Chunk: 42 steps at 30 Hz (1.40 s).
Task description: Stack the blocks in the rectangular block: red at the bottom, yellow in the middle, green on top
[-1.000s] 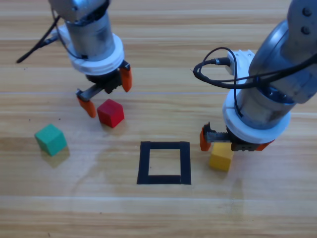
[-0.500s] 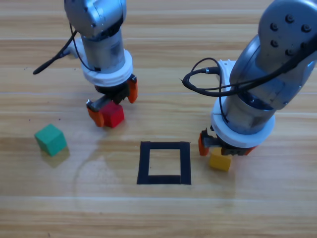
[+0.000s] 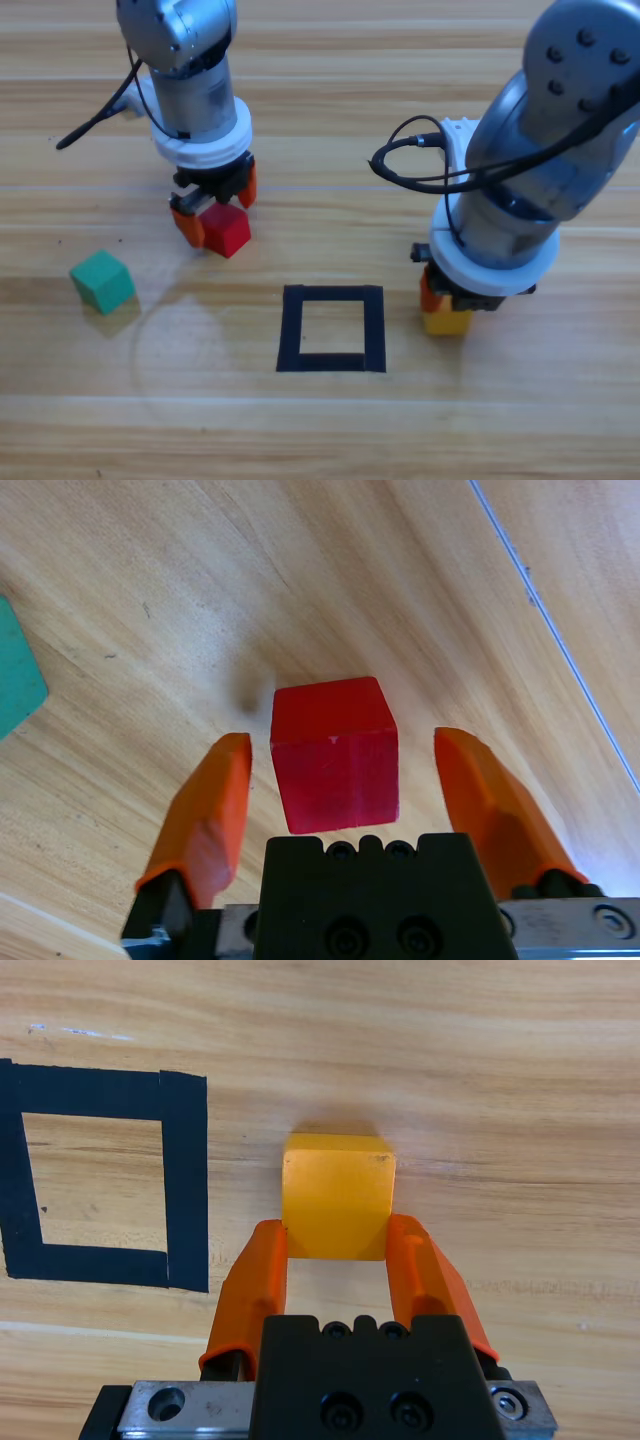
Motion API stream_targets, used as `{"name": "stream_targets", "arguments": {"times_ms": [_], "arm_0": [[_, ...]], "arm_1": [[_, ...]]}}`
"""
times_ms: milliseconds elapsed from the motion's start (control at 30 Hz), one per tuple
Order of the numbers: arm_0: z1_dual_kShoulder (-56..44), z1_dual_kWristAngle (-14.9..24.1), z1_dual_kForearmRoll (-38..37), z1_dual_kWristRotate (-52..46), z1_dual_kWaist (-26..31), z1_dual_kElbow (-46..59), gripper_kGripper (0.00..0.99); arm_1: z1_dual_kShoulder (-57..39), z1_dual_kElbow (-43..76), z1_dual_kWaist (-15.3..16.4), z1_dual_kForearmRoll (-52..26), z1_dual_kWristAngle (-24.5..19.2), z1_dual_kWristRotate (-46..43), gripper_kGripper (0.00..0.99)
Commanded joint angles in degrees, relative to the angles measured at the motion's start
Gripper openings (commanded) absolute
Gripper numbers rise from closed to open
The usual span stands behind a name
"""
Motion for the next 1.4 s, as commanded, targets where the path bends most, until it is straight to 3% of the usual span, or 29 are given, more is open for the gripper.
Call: {"name": "stream_targets", "arguments": {"times_ms": [33, 233, 367, 433, 533, 633, 867, 1100, 1400], "arm_0": [[5.1, -0.9, 0.3, -1.7, 0.6, 0.0, 0.62], [7.0, -1.7, 0.3, -0.1, -0.8, -0.3, 0.281], [8.0, -1.4, 1.2, 9.7, -0.8, -6.6, 0.21], [9.3, -1.0, 6.6, 15.5, -0.8, -13.8, 0.158], [9.7, -1.6, 10.3, 26.2, -1.4, -19.6, 0.147], [9.1, -2.6, 11.5, 34.7, -3.7, -19.2, 0.146], [7.0, -1.7, 12.1, 42.9, -13.6, -13.1, 0.091], [5.9, -1.7, 11.7, 44.0, -20.3, -12.4, 0.091], [3.6, -1.8, 8.8, 36.6, -21.1, -9.4, 0.094]], "arm_1": [[-11.5, 3.0, 0.5, 4.2, -1.3, -2.8, 0.0], [-20.2, 7.1, 1.1, 4.6, -0.7, -3.6, 0.0], [-19.7, 7.7, 1.1, 4.7, 0.7, -3.7, 0.0], [-19.8, 8.1, 1.1, 4.8, 0.7, -3.7, 0.0], [-19.8, 8.2, 1.1, 4.7, 0.7, -4.4, 0.0], [-20.0, 8.3, 1.1, 4.8, 0.7, -5.1, 0.0], [-20.6, 8.5, 1.1, 5.3, 0.7, -5.1, 0.0], [-20.7, 8.9, 1.1, 5.3, 0.7, -5.1, 0.0], [-20.5, 9.2, 1.1, 5.4, 1.0, -5.1, 0.0]]}}
